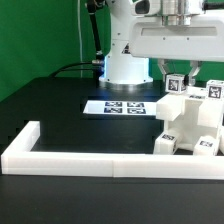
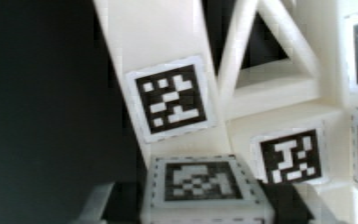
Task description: Assemble chair
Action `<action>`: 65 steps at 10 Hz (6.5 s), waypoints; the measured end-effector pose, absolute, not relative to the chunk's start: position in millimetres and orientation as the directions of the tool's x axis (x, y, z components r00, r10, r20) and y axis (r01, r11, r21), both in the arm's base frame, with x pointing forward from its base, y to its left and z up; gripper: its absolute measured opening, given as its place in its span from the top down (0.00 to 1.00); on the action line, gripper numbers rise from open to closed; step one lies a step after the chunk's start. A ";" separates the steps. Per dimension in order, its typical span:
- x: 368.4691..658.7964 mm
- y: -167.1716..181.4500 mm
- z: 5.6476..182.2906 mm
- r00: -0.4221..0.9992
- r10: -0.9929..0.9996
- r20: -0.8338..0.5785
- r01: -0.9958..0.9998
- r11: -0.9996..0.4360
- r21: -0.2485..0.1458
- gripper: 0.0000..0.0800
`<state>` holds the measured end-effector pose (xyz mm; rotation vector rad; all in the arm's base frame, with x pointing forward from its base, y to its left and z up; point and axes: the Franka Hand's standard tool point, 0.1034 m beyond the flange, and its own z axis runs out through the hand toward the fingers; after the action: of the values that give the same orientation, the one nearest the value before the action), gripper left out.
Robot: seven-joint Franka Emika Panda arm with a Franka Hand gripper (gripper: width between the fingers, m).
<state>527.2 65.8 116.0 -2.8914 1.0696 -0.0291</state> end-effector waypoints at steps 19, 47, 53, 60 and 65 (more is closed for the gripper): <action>527.2 69.4 116.2 0.816 -0.578 -0.004 -0.577 -0.813 -0.076 0.19; 529.1 64.3 115.8 0.705 -0.710 -0.001 -0.708 -0.703 -0.064 0.64; 528.6 66.1 115.3 0.406 -0.913 -0.033 -0.913 -0.404 -0.064 0.64; 528.3 67.4 115.1 0.242 -0.969 -0.051 -0.969 -0.239 -0.059 0.43; 528.1 75.0 115.4 0.679 -0.734 -0.010 -0.732 -0.677 -0.078 0.19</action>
Offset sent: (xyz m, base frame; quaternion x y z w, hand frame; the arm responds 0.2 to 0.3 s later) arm 0.0000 0.0000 0.0000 0.0000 0.0000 0.1296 0.9916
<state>528.1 75.0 115.4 -2.8089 1.2284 -0.0335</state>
